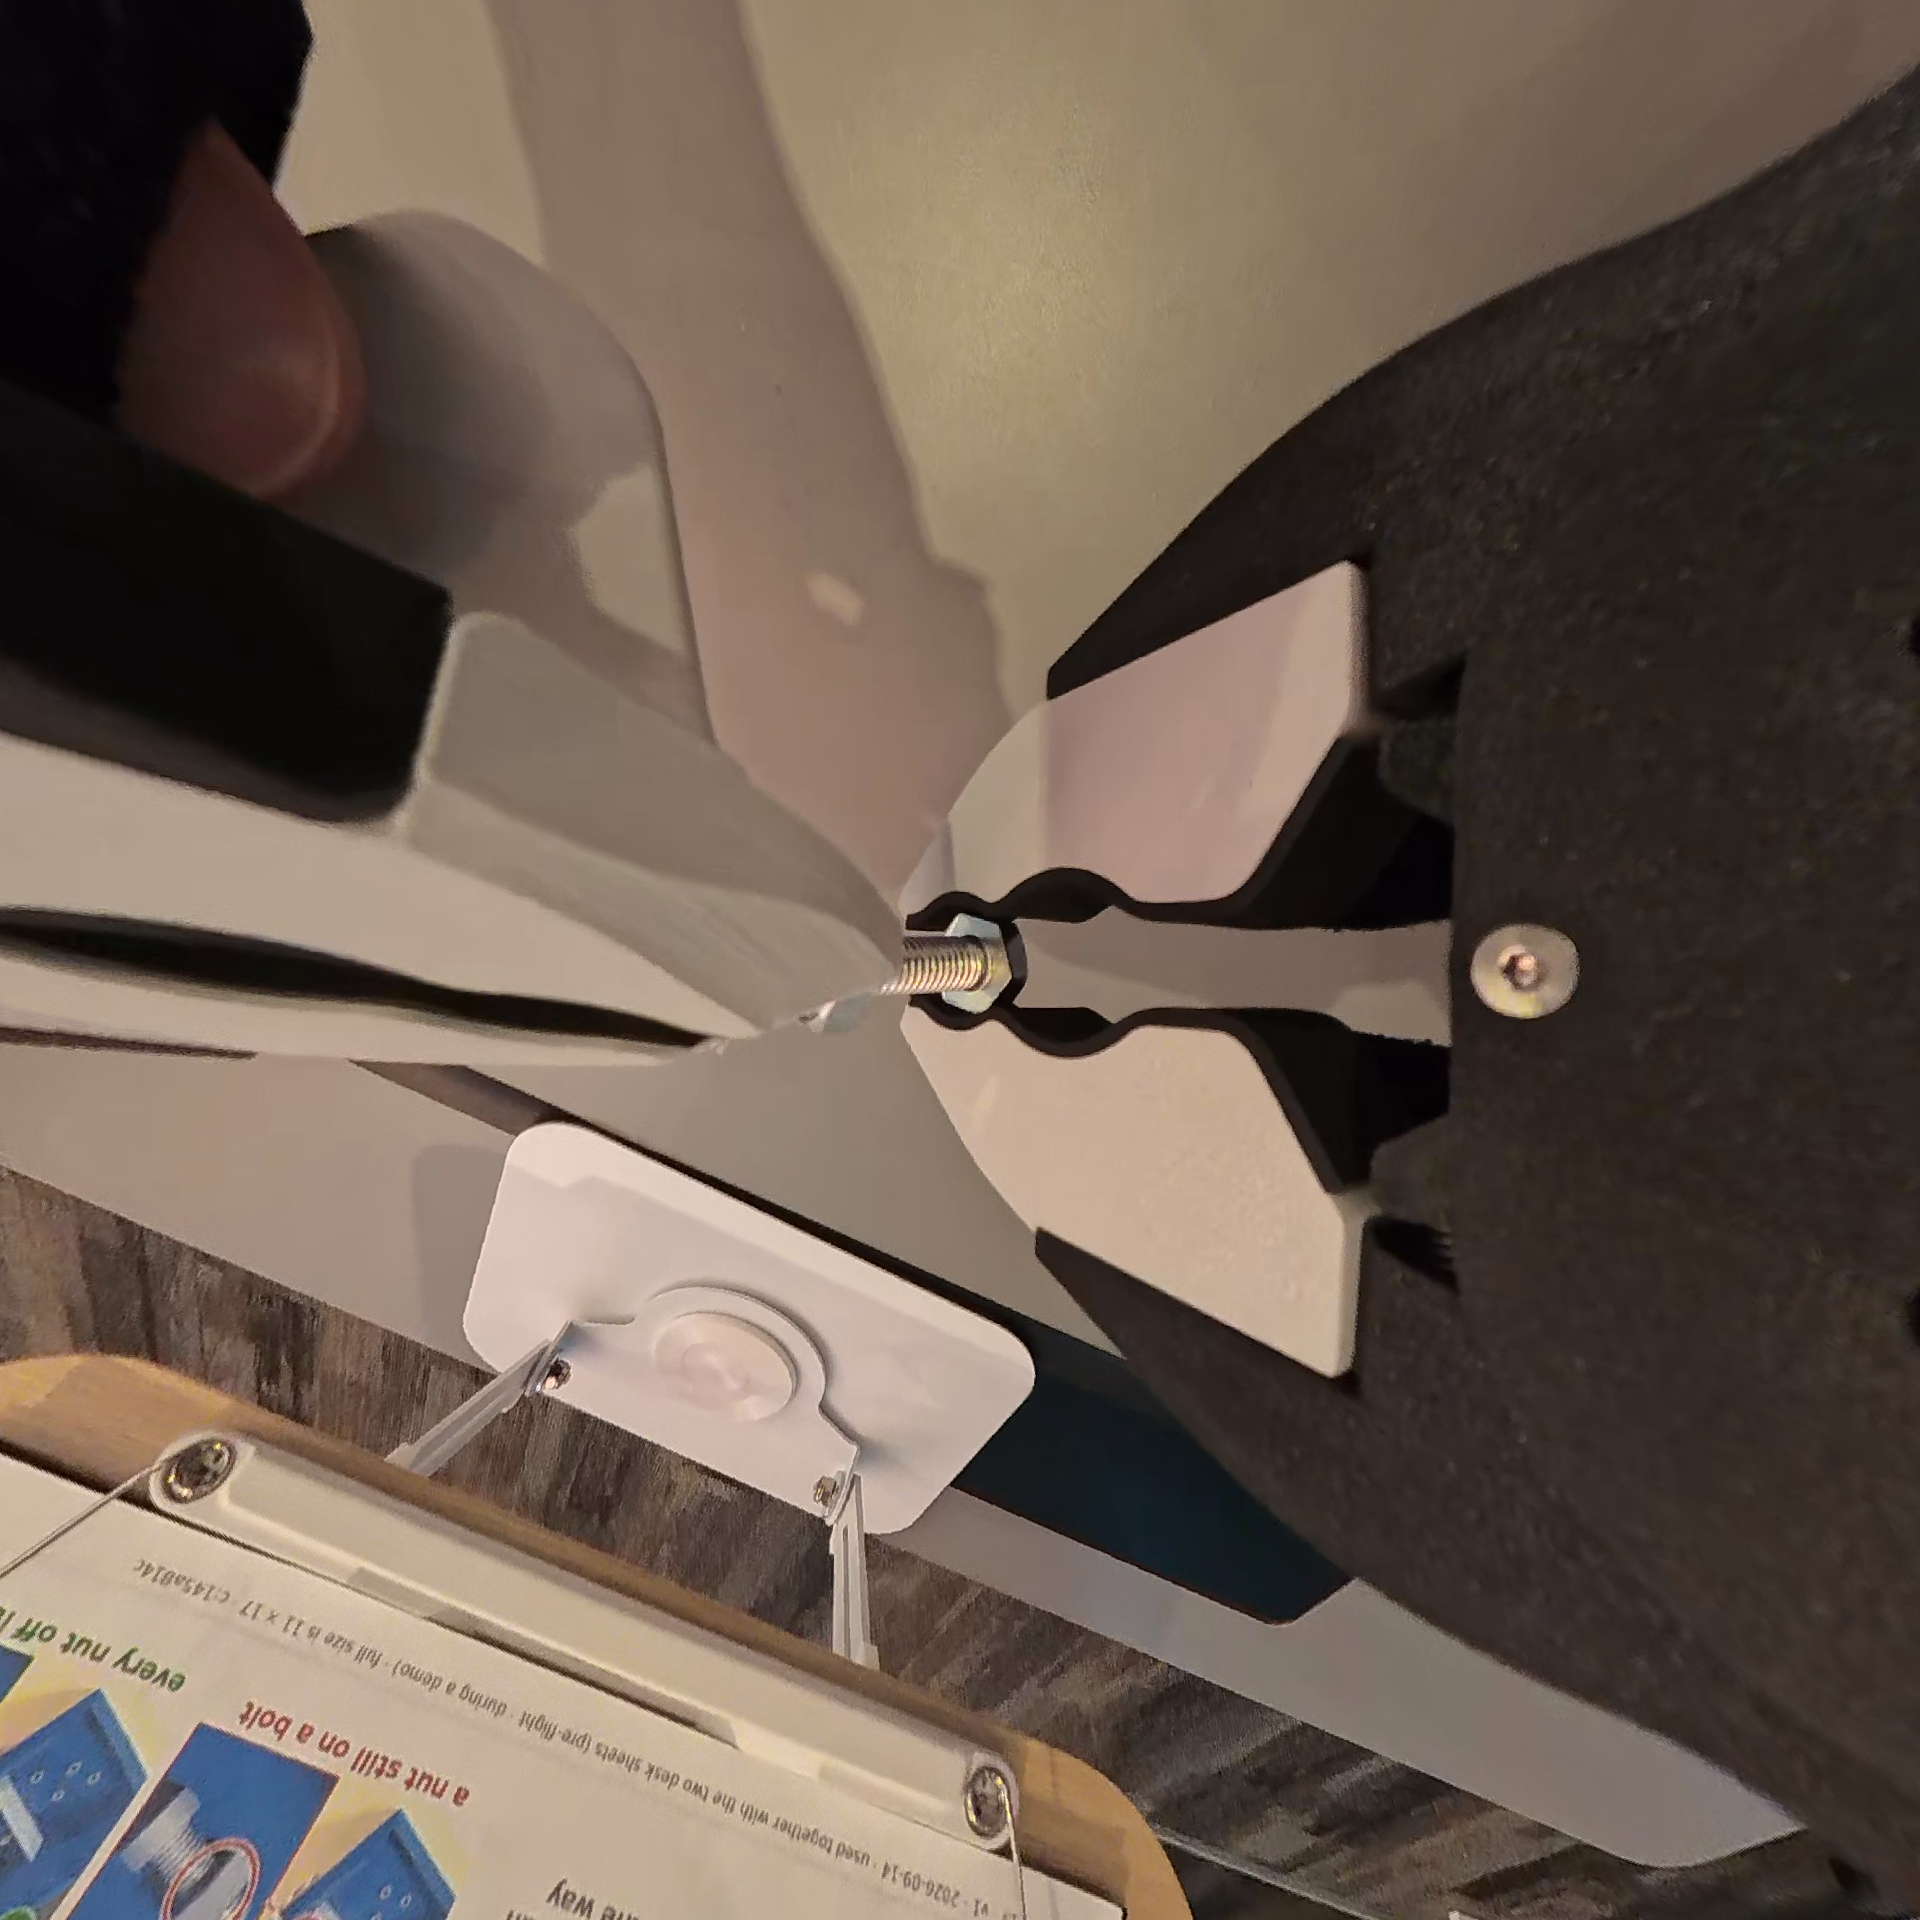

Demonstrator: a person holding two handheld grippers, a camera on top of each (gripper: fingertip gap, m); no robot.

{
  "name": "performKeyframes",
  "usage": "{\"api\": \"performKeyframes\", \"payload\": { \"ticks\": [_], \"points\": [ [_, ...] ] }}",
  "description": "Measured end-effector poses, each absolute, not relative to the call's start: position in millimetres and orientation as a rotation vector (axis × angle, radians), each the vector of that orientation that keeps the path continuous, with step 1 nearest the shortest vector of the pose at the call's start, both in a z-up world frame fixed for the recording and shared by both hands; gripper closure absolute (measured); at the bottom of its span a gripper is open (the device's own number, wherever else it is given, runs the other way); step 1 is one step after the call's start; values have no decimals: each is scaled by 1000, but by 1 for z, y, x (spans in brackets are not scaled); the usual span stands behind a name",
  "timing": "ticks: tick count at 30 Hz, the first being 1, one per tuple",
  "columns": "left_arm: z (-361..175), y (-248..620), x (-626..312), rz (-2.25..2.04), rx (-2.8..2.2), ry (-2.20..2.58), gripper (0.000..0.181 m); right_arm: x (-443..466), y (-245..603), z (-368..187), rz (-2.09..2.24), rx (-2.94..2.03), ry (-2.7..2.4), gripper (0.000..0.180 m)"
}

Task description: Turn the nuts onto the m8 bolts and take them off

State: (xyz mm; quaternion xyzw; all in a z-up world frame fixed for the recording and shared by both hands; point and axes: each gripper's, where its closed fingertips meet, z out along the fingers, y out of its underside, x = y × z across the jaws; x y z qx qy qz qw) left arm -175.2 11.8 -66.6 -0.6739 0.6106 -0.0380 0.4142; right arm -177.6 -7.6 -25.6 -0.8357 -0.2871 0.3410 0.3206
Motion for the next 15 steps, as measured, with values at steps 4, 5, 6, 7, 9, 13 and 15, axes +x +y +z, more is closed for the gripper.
{"api": "performKeyframes", "payload": {
  "ticks": [4, 5, 6, 7, 9, 13, 15],
  "points": [
    [-70, 8, -173, -98, -1682, 1571, 169, -176, -11, -29, 849, -2214, -809, 166],
    [-71, 7, -173, -98, -1682, 1582, 169, -176, -12, -30, 839, -2221, -821, 166],
    [-72, 6, -173, -96, -1680, 1589, 169, -176, -13, -31, 833, -2226, -828, 166],
    [-72, 6, -173, -95, -1680, 1593, 169, -176, -13, -32, 830, -2227, -831, 166],
    [-73, 5, -173, -100, -1682, 1597, 169, -176, -13, -32, 835, -2230, -833, 166],
    [-73, 4, -173, -109, -1682, 1601, 169, -176, -14, -32, 834, -2228, -842, 166],
    [-73, 4, -173, -113, -1682, 1602, 169, -176, -14, -32, 824, -2226, -850, 166]
  ]
}}
